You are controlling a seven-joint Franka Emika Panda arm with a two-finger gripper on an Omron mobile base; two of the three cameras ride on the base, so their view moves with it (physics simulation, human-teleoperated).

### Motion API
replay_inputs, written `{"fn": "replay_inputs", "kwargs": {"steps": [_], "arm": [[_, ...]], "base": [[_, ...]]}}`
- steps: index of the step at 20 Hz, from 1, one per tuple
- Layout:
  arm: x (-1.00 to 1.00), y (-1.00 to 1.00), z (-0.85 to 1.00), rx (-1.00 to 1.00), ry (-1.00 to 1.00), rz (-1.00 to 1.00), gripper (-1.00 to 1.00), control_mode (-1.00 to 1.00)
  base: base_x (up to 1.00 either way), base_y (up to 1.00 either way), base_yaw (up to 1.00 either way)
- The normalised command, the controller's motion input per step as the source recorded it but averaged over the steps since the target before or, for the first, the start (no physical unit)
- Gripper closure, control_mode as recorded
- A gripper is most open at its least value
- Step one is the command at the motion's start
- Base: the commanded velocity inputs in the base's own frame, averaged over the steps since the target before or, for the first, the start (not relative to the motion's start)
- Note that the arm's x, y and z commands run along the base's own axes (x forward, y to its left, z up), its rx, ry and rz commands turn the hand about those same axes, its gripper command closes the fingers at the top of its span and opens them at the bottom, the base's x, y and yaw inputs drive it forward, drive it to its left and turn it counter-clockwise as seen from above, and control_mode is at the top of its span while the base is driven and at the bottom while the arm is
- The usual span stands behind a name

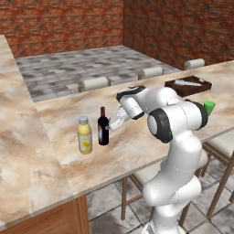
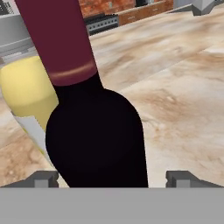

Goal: Place the drinks on the dining counter in a tight cluster.

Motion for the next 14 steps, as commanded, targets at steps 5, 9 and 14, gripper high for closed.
{"fn": "replay_inputs", "kwargs": {"steps": [5, 9, 14], "arm": [[0.0, -0.01, 0.0, 0.0, 0.0, 0.0, -1.0, -1.0], [-0.21, -0.38, 0.0, 0.0, 0.0, -0.06, -1.0, -1.0], [-0.4, -0.49, 0.0, 0.02, 0.0, -0.1, -1.0, -1.0]], "base": [[0.0, 0.0, 0.0], [0.0, 0.0, 0.0], [0.0, 0.0, 0.0]]}}
